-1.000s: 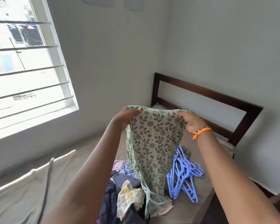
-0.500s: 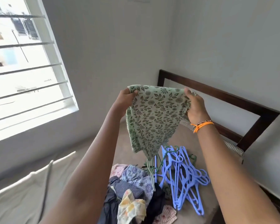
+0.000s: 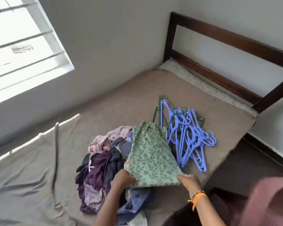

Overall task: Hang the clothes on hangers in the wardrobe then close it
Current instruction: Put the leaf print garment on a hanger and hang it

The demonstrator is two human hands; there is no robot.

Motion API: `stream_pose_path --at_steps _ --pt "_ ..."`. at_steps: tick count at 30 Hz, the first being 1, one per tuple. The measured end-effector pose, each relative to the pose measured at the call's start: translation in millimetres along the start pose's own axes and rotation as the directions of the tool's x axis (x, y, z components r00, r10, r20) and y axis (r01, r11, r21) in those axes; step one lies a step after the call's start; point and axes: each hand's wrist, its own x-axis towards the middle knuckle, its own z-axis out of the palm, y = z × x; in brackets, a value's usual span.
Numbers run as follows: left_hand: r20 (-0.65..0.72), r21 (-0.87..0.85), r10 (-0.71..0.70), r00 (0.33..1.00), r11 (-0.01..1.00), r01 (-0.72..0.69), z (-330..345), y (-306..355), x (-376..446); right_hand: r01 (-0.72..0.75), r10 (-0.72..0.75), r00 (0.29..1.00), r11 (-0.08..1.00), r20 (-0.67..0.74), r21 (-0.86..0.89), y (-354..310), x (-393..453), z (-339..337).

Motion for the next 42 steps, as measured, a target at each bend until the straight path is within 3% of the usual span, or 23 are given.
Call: stream_pose_path --at_steps 2,8,11,16,19,21,22,24,27,31,34,38,40,42 --pt "0.019 -0.011 -0.058 0.998 0.998 0.058 17 -20 -1 -0.054 0.059 0.995 0.996 0.079 -0.07 22 4 5" --pt "-0.084 -0.393 -0.158 0.984 0.912 0.113 57 -44 5 0.002 0.104 0.948 0.943 0.3 -0.332 52 45 24" --pt "-0.131 -0.573 -0.229 0.965 0.811 0.115 79 -46 14 0.074 -0.046 0.992 0.966 0.121 -0.246 35 86 22" --pt "-0.19 -0.697 -0.342 0.92 0.707 0.119 119 -49 35 0.126 -0.145 0.983 0.978 -0.11 -0.164 -4 169 14" --pt "-0.17 -0.878 -0.485 0.858 0.469 0.091 132 -41 32 0.099 -0.133 0.974 0.979 -0.184 -0.181 -18 200 15" --pt "-0.058 -0.941 -0.512 0.857 0.314 0.125 145 -40 37 0.085 -0.125 0.969 0.978 -0.213 -0.19 -19 223 19" --pt "0.003 -0.945 -0.487 0.874 0.283 0.161 153 -41 40 0.061 -0.108 0.967 0.977 -0.23 -0.202 -17 232 20" --pt "0.057 -0.925 -0.413 0.909 0.32 0.203 166 -40 44 0.004 -0.058 0.961 0.981 -0.272 -0.195 -18 241 21" --pt "0.055 -0.913 -0.361 0.931 0.359 0.193 174 -34 49 0.05 -0.076 0.969 0.992 -0.236 -0.114 -25 254 18" --pt "0.091 -0.923 -0.29 0.953 0.335 0.19 171 -22 49 0.001 0.048 0.982 0.966 -0.184 0.258 -23 257 8" --pt "0.121 -0.928 -0.27 0.955 0.31 0.205 166 -11 46 0.132 -0.028 0.941 0.948 -0.338 0.29 -21 241 0" --pt "0.183 -0.909 -0.269 0.946 0.32 0.267 162 -2 46 0.345 -0.212 0.812 0.926 -0.543 0.155 -27 181 -7" --pt "0.199 -0.903 -0.263 0.944 0.326 0.281 159 2 45 0.445 -0.27 0.749 0.882 -0.605 0.157 -28 155 -9" --pt "0.189 -0.905 -0.255 0.948 0.328 0.269 158 6 44 0.487 -0.255 0.742 0.841 -0.62 0.237 -24 144 -11"
